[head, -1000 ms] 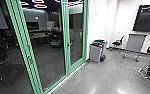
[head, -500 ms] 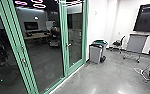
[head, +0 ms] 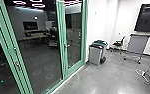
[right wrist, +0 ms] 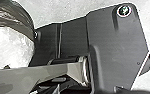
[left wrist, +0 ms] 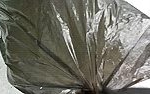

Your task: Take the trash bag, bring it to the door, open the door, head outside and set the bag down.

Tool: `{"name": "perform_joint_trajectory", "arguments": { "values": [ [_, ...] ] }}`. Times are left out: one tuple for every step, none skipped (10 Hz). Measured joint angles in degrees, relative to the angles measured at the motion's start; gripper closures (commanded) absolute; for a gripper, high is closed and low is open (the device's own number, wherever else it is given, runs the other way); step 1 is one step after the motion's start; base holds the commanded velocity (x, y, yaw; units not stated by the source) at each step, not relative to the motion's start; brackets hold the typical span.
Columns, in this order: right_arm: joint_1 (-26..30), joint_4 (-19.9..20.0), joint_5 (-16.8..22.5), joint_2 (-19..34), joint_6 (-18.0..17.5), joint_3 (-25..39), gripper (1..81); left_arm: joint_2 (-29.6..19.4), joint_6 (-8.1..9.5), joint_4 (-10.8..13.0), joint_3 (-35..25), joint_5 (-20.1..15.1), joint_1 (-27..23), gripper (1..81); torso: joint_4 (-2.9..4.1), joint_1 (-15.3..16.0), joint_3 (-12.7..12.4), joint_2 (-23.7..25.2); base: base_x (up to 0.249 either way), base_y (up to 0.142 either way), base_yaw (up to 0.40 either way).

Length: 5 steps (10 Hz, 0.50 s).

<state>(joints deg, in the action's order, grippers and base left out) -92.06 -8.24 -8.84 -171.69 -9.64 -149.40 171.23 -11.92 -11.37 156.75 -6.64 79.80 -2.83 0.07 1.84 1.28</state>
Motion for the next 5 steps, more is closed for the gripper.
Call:
{"name": "perform_joint_trajectory", "arguments": {
  "values": [
    [0.00, 0.00, 0.00, 0.00, 0.00, 0.00, 1.0, 0.02, 0.00, 0.00, 0.00, 0.00, 0.02, 81.1, 0.00, 0.00, 0.00, 0.00, 0.181, -0.074, 0.000],
    [0.00, 0.00, 0.00, 0.00, 0.00, 0.00, 1.0, 0.00, 0.00, 0.00, 0.00, 0.01, 0.02, 81.1, 0.00, 0.00, 0.00, 0.00, 0.181, -0.073, 0.000],
    [0.00, 0.00, -0.02, 0.00, 0.00, 0.00, 1.0, 0.02, 0.00, 0.00, 0.00, 0.00, 0.02, 81.1, 0.00, 0.00, 0.00, 0.00, 0.181, -0.068, 0.000],
    [0.00, 0.00, 0.00, 0.00, 0.00, 0.00, 1.0, 0.02, 0.00, 0.00, 0.00, 0.00, 0.02, 81.1, 0.00, 0.00, 0.00, 0.00, 0.181, -0.066, 0.000],
    [0.00, 0.00, 0.00, 0.00, -0.02, 0.00, 1.0, 0.02, 0.00, 0.00, 0.00, 0.00, 0.02, 81.1, 0.00, 0.00, 0.00, 0.00, 0.181, -0.065, 0.000]
  ]
}}
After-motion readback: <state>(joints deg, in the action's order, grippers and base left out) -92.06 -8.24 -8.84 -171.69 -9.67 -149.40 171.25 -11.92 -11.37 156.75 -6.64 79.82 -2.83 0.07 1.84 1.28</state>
